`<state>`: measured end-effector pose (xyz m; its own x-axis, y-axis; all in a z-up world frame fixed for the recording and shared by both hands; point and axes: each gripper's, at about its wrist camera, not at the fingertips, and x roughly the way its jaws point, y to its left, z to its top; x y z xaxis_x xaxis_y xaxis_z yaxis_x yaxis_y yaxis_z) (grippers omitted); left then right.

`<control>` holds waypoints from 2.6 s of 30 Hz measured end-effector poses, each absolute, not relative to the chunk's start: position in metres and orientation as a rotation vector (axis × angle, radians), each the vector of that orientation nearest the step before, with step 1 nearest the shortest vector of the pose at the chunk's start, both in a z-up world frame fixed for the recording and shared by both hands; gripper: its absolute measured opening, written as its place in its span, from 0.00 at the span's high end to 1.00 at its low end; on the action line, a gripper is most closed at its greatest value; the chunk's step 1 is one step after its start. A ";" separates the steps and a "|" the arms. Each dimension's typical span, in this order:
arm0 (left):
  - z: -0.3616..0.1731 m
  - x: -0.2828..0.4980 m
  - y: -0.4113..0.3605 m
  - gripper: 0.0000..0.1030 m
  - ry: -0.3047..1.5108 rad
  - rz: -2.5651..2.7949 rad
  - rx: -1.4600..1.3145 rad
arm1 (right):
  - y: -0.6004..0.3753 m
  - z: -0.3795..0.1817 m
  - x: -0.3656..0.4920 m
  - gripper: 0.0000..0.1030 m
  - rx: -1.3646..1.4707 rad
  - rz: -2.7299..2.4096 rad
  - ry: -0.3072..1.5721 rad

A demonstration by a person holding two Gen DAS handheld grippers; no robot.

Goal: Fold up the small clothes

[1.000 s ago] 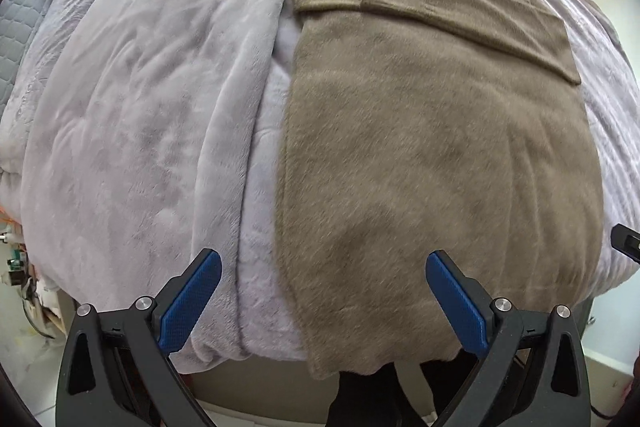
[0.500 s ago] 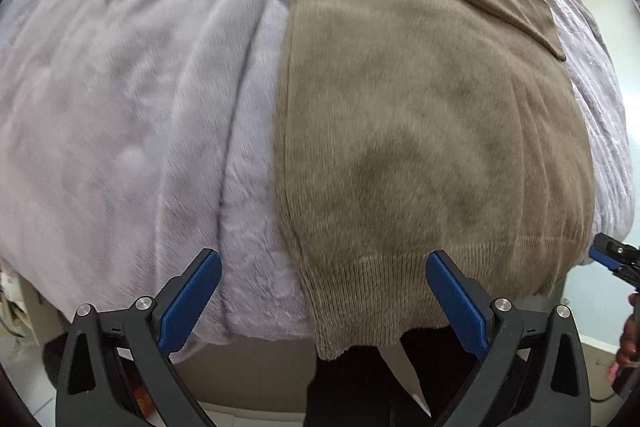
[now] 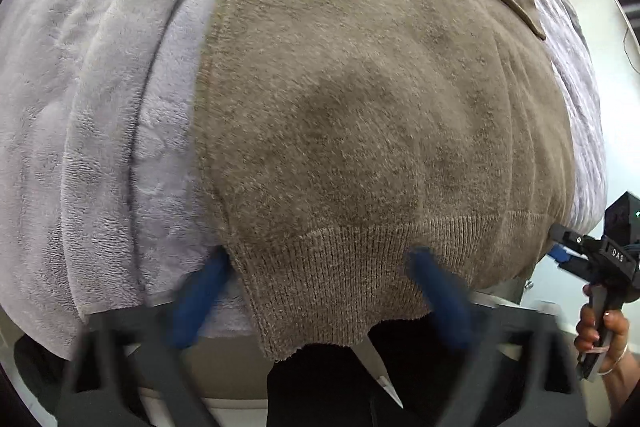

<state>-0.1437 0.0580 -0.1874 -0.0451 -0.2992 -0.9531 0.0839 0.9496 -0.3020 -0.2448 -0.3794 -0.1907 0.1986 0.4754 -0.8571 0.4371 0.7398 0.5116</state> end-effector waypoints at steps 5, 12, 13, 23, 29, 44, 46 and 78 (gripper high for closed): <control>-0.175 -0.139 0.073 0.90 1.580 -0.382 -0.325 | -0.381 -0.190 -0.257 0.89 0.960 0.117 1.415; -0.124 -0.113 0.073 0.90 1.464 -0.460 -0.405 | -0.398 -0.148 -0.243 0.89 1.153 0.276 1.234; -0.119 -0.103 0.073 0.90 1.444 -0.462 -0.417 | -0.400 -0.143 -0.232 0.89 1.173 0.293 1.204; -0.118 0.018 0.042 0.90 1.368 -0.341 -0.352 | -0.427 -0.144 -0.107 0.89 1.255 0.264 1.103; -0.113 0.040 0.029 0.29 1.384 -0.222 -0.209 | -0.447 -0.158 -0.067 0.85 1.237 0.170 1.198; -0.129 0.067 0.005 0.25 1.425 -0.273 0.010 | -0.439 -0.125 -0.012 0.45 0.541 0.180 1.363; -0.143 0.081 0.002 0.25 1.443 -0.307 0.014 | -0.428 -0.129 0.001 0.45 0.437 0.151 1.366; -0.080 0.206 -0.005 0.90 1.092 -0.424 -0.016 | -0.397 -0.012 0.105 0.94 0.127 0.087 1.056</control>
<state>0.2058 -0.0054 -0.0799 0.3889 -0.3414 -0.8557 0.3261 0.9197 -0.2187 0.1048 -0.3967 -0.0118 0.4897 0.1320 -0.8619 -0.0102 0.9893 0.1457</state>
